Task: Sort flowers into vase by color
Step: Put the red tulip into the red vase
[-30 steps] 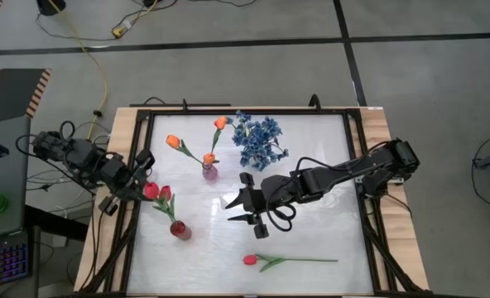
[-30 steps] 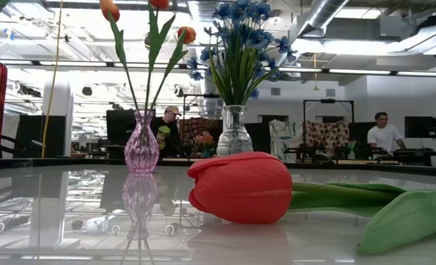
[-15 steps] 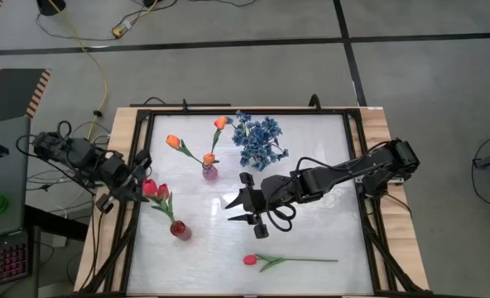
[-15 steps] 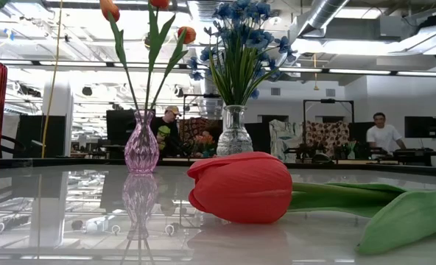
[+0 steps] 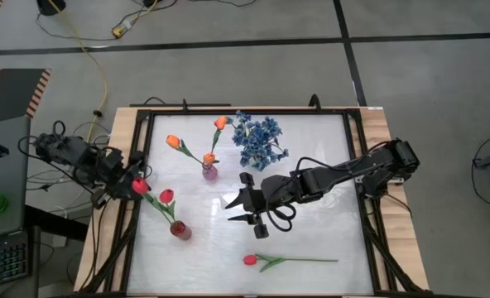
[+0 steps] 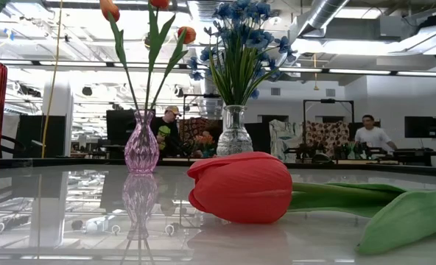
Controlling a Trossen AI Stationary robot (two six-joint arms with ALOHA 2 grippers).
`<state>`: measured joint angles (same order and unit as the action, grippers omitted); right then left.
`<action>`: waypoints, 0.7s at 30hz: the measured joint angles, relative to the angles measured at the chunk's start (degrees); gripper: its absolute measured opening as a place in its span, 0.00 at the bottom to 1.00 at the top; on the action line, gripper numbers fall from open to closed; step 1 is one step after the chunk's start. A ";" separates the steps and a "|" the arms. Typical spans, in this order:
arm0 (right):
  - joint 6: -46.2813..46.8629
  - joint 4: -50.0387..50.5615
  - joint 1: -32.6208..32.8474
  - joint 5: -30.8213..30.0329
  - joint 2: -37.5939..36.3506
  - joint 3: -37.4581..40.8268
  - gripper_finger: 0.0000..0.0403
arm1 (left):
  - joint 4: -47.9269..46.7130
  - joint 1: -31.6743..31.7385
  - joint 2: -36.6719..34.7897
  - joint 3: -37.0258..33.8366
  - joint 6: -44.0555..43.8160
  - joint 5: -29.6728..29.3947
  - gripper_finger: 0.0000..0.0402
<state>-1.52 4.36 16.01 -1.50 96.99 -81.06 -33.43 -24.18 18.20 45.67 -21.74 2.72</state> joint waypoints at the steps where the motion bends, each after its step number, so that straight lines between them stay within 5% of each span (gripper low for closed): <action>1: 0.00 0.00 0.00 0.00 0.00 0.00 0.44 | -1.00 0.00 0.00 0.00 -0.72 -0.02 0.33; 21: 0.00 0.04 -0.01 0.00 0.00 0.02 0.44 | -13.54 0.00 0.00 0.00 -13.23 0.95 0.33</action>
<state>-1.52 4.40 16.00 -1.50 96.99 -81.04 -46.98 -24.18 18.20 45.67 -34.96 3.67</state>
